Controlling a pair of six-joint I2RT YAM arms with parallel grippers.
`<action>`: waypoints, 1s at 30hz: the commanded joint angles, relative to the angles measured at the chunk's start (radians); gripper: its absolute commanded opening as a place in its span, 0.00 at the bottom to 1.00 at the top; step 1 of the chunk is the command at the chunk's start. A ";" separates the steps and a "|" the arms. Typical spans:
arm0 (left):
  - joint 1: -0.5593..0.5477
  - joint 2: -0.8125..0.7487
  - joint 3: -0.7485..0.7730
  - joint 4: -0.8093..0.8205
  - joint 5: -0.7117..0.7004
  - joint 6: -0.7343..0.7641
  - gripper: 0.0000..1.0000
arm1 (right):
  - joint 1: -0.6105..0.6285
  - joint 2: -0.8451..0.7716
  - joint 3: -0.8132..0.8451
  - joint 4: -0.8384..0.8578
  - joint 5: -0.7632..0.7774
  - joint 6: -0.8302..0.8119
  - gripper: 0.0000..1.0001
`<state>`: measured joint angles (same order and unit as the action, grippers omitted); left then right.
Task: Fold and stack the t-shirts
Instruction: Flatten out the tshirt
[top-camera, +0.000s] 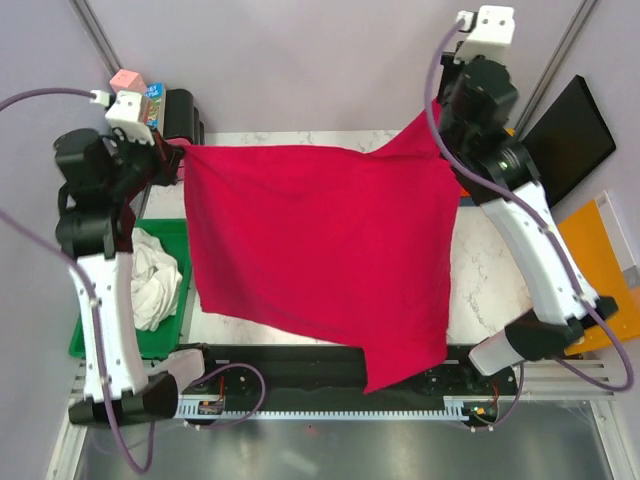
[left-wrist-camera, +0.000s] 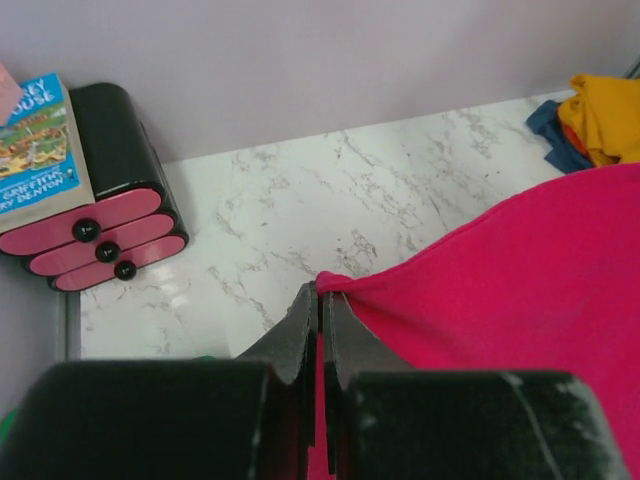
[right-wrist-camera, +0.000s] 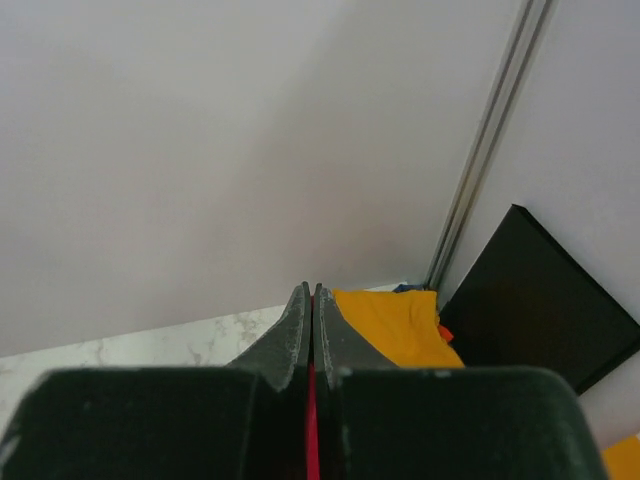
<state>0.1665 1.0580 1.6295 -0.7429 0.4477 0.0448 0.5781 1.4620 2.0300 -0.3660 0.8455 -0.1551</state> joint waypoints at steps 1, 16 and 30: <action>0.001 0.138 -0.100 0.255 -0.001 0.003 0.02 | -0.136 0.153 0.004 0.044 -0.103 0.133 0.00; -0.002 0.496 -0.310 0.559 -0.086 0.070 0.02 | -0.227 0.675 0.044 0.199 -0.180 0.190 0.00; -0.005 0.851 -0.123 0.683 -0.234 0.066 0.02 | -0.236 0.977 0.294 0.196 -0.246 0.253 0.00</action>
<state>0.1658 1.8412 1.4029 -0.1562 0.3000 0.0910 0.3447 2.4233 2.2440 -0.2214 0.6182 0.0616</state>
